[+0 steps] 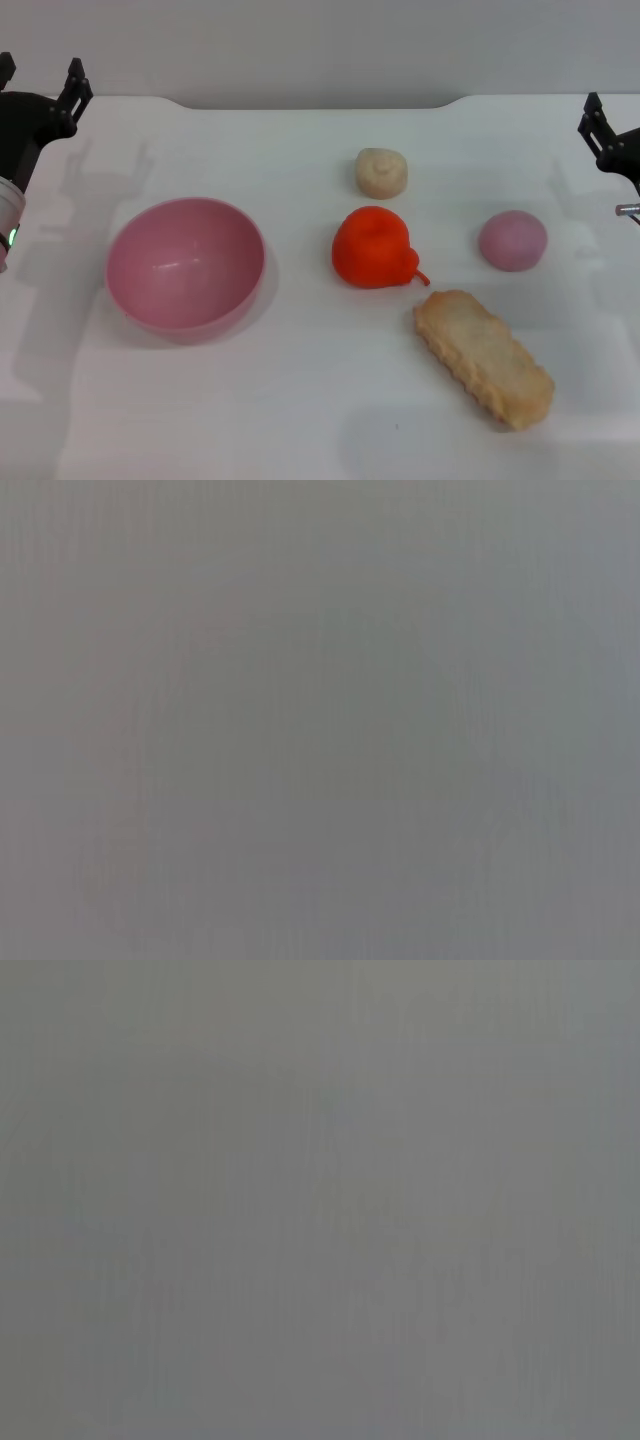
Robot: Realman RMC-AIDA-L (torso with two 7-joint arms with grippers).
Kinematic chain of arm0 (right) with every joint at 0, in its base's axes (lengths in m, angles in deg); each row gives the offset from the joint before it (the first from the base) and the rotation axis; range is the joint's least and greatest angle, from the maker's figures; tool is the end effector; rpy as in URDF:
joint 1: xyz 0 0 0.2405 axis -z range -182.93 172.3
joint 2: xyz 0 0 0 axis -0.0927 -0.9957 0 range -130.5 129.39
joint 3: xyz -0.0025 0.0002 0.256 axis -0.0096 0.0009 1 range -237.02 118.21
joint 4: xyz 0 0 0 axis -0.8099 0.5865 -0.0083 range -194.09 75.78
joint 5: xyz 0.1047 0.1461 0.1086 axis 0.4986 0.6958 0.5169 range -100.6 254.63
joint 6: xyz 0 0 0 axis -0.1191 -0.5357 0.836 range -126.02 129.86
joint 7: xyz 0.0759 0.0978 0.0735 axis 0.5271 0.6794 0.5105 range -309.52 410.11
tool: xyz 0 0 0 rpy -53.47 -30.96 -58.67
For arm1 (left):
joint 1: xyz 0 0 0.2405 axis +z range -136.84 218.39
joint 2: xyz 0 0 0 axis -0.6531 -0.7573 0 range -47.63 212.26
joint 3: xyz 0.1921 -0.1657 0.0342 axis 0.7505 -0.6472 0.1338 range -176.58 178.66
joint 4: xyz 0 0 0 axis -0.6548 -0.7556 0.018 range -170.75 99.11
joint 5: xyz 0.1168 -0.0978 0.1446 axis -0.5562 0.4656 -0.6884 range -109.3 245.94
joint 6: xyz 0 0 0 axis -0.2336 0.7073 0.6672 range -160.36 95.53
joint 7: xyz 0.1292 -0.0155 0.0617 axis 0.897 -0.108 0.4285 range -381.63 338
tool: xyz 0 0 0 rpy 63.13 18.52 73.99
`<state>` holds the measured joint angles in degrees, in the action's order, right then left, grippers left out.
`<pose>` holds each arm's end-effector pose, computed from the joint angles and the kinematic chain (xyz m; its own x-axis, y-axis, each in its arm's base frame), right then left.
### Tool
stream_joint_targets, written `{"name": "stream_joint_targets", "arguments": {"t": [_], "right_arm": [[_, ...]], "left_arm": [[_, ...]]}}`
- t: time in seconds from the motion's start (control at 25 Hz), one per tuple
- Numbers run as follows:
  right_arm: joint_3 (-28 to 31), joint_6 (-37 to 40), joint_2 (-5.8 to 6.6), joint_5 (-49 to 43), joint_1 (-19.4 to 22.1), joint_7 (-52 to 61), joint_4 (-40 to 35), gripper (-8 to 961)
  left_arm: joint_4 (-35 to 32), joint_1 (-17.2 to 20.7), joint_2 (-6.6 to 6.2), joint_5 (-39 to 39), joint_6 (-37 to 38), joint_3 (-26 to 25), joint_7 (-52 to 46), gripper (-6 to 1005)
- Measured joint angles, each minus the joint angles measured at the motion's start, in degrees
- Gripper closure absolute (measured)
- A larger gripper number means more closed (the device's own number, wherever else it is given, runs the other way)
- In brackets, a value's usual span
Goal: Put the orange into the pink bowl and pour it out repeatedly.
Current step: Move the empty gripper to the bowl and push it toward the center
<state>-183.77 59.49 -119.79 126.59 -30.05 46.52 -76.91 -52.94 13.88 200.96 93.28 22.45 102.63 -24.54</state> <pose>0.3158 0.3508 -0.0198 0.7566 0.0116 -0.6538 -0.6519 -0.0660 -0.7555 -0.3115 0.3760 0.0082 0.7589 -0.0586 0.6485 0.6447 -0.0724 -0.7610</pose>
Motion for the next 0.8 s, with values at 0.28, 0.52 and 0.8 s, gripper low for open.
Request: {"name": "stream_joint_targets", "arguments": {"t": [0.28, 0.52, 0.8], "right_arm": [[0.0, 0.0, 0.05, 0.0, -0.1, 0.0, 0.0, 152], [0.1, -0.1, 0.06, 0.0, -0.2, 0.0, 0.0, 153], [0.6, -0.1, 0.06, 0.1, -0.2, 0.0, 0.0, 152]], "left_arm": [[0.0, 0.0, 0.0, 0.0, -0.4, 0.0, 0.0, 198], [0.0, -0.1, 0.01, 0.0, -0.5, 0.0, 0.0, 198], [-2.2, 0.4, -0.34, -0.1, -0.7, 0.3, -0.1, 199]]}}
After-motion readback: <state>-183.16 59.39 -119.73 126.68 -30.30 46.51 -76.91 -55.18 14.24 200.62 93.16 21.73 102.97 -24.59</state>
